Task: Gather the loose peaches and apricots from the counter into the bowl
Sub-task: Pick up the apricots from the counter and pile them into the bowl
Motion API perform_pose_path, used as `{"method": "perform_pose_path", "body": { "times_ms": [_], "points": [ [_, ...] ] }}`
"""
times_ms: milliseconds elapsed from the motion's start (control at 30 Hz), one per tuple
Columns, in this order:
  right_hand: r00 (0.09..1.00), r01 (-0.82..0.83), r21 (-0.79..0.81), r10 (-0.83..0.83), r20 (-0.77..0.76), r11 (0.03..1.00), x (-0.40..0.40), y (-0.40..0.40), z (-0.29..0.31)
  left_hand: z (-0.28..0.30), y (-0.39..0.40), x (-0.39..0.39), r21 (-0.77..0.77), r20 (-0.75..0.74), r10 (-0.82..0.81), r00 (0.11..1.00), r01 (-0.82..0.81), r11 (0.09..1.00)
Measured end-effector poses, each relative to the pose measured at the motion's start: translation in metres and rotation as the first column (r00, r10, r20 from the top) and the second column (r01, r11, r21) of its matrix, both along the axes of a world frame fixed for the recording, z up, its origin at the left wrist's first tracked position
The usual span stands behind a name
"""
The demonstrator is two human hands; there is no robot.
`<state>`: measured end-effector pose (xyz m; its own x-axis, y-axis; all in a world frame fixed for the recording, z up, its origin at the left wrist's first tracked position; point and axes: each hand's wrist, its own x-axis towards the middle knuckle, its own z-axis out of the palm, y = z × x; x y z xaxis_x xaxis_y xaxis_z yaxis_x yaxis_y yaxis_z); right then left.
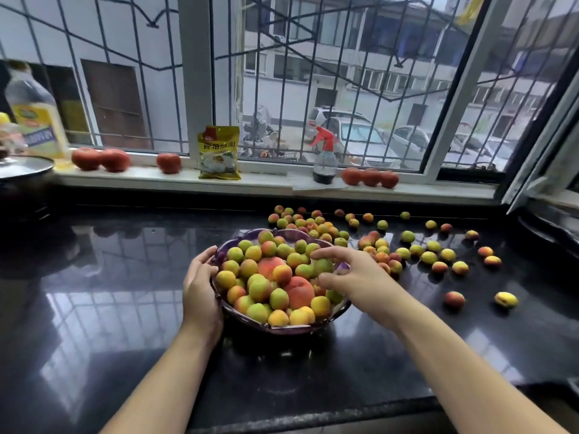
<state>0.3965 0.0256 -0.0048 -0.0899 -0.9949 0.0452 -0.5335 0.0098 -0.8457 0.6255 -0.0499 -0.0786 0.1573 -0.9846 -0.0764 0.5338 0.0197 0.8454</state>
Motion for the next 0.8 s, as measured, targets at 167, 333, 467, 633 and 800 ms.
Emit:
{"method": "perform_pose_path", "body": {
  "times_ms": [167,333,467,633,800],
  "points": [
    [0.916,-0.059,-0.050,0.034,-0.400,0.997,0.025,-0.002,-0.008,-0.003,-0.006,0.007,0.001,0.023,-0.028,0.999,0.028,1.000],
    [0.861,-0.147,0.027,0.141,-0.489,0.989,0.027,-0.005,-0.006,-0.004,-0.005,0.004,-0.026,0.047,-0.023,0.999,0.025,0.999],
    [0.840,-0.224,0.043,0.215,-0.498,0.974,0.021,-0.010,-0.005,-0.001,-0.005,0.002,-0.019,0.054,-0.017,0.998,0.018,1.000],
    [0.825,-0.273,0.024,0.247,-0.507,0.962,0.021,-0.009,-0.007,-0.008,-0.011,-0.001,-0.027,0.085,0.020,0.996,-0.018,0.999],
    [0.962,-0.118,-0.318,0.029,-0.270,0.941,-0.001,0.007,-0.019,-0.013,-0.008,-0.003,-0.032,0.068,0.037,0.997,-0.034,0.999]
  ]
}}
